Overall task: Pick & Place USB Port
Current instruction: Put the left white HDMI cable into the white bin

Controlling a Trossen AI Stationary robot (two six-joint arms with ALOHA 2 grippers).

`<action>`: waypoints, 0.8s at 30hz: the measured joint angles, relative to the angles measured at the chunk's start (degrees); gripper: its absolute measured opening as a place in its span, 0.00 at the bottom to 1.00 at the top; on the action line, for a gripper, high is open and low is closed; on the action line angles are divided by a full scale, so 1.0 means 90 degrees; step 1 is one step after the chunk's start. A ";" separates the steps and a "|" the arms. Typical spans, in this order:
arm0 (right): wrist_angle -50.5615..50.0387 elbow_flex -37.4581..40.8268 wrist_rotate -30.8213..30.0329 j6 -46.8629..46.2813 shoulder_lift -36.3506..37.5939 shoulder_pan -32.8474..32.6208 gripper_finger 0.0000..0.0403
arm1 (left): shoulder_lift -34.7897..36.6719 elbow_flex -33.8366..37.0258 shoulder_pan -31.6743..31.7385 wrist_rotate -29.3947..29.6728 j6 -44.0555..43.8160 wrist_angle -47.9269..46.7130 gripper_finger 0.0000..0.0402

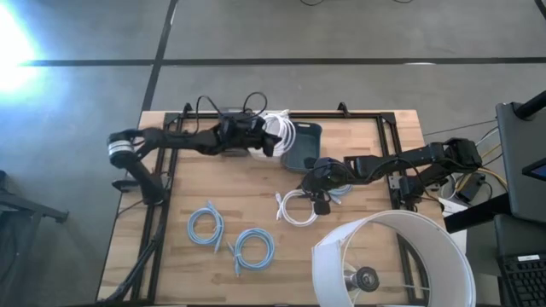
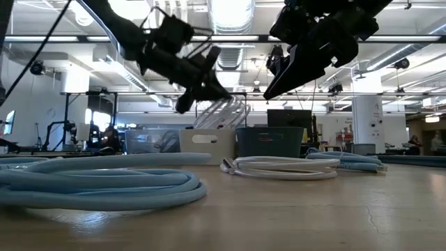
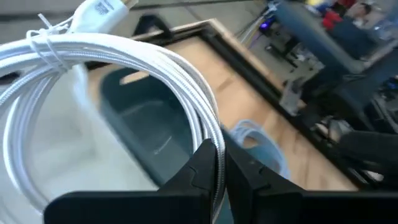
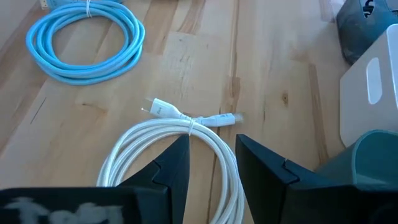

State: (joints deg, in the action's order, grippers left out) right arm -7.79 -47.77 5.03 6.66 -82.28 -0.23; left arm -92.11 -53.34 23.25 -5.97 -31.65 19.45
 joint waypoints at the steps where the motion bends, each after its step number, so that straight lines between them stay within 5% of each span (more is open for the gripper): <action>1: 0.0000 0.0000 -0.0001 0.0000 0.0000 0.0000 0.31 | -0.0093 0.0000 0.0067 -0.0062 -0.0059 0.0001 0.06; 11: -0.0010 0.0002 -0.0001 -0.0015 0.0000 0.0000 0.32 | -0.0754 0.0000 0.0257 -0.0343 -0.0080 -0.0038 0.11; 24: -0.0017 0.0028 -0.0001 -0.0024 -0.0002 0.0000 0.31 | -0.0696 -0.0040 0.0268 -0.0210 0.0417 -0.0062 0.23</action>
State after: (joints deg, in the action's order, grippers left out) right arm -7.94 -47.51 5.02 6.44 -82.30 -0.23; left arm -98.37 -53.70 25.65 -7.86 -27.90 18.90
